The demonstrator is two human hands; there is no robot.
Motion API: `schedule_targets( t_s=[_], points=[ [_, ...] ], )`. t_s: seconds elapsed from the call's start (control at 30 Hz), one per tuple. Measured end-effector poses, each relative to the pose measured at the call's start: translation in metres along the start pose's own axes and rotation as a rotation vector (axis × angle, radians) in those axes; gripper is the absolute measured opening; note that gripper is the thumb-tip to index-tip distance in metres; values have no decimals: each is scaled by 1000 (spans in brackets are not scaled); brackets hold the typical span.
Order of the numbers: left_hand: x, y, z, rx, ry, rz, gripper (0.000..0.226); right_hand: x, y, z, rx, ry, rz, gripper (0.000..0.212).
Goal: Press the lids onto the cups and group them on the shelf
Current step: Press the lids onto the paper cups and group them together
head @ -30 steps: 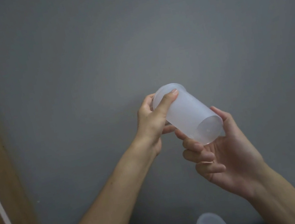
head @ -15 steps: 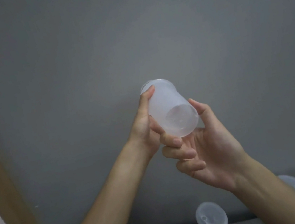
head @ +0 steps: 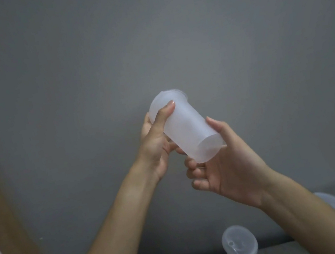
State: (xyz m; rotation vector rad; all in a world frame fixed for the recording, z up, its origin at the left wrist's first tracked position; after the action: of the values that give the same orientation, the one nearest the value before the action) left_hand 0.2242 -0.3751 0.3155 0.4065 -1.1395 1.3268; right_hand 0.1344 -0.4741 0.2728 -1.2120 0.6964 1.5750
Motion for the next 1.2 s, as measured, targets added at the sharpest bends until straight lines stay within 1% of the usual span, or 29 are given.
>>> schedule_targets(
  t_s=[0.07, 0.1, 0.17, 0.27, 0.4, 0.53, 0.63, 0.7, 0.73, 0.8, 0.87, 0.9, 0.93, 1.0, 1.07, 1.13, 1.2],
  points=[
    [5, 0, 3, -73, -6, -6, 74, -3, 1, 3, -66, -133, -17, 60],
    [6, 2, 5, -96, 2, -16, 74, -5, 1, 6, -108, -217, -28, 59],
    [5, 3, 6, -75, -15, -53, 75, -7, 2, 9, -148, -309, -48, 60],
    [-2, 6, 6, -32, -49, -141, 70, -12, 2, 13, -122, -317, -66, 58],
    [-4, 5, 4, 12, -34, -177, 70, -13, 1, 14, -132, -319, -61, 58],
    [-12, 8, 3, 7, -23, -237, 68, -12, 0, 16, -147, -302, -65, 59],
    [-21, 13, 4, -20, 56, -297, 62, -8, -2, 14, -145, -267, -54, 60],
    [-20, 11, 4, -21, 108, -252, 65, -1, -2, 10, -124, -175, -28, 60],
    [-18, 9, 2, -22, 107, -200, 67, 4, -2, 5, -102, -77, -13, 62],
    [-14, 9, -1, -25, 84, -67, 67, 14, -1, -10, -15, 234, -4, 64],
    [-11, 14, -4, -18, -51, 141, 58, 22, -1, -31, 141, 571, -55, 55],
    [-12, 19, -3, -28, -141, 217, 52, 25, 0, -40, 226, 697, -90, 54],
    [-15, 25, -1, -54, -219, 250, 49, 28, 2, -48, 298, 793, -123, 58],
    [-25, 36, 1, -103, -320, 247, 46, 39, 7, -61, 373, 910, -163, 67],
    [-40, 44, 0, -135, -408, 255, 47, 50, 13, -70, 404, 940, -178, 69],
    [-61, 54, 0, -165, -480, 260, 52, 56, 19, -80, 453, 964, -219, 71],
    [-84, 63, 1, -205, -537, 249, 60, 62, 23, -93, 483, 1017, -268, 78]
  ],
)
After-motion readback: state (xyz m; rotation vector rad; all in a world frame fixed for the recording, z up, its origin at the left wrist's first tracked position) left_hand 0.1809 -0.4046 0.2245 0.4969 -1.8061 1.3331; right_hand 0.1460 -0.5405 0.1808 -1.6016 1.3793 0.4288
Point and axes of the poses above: each hand's wrist, its own y-axis away from the middle knuckle, its own z-axis out of the palm, x = y × z, the point moved 5 cm from there along -y, towards the middle knuckle, and after that the axes turned 14 degrees about y, right-handed, at the moved point
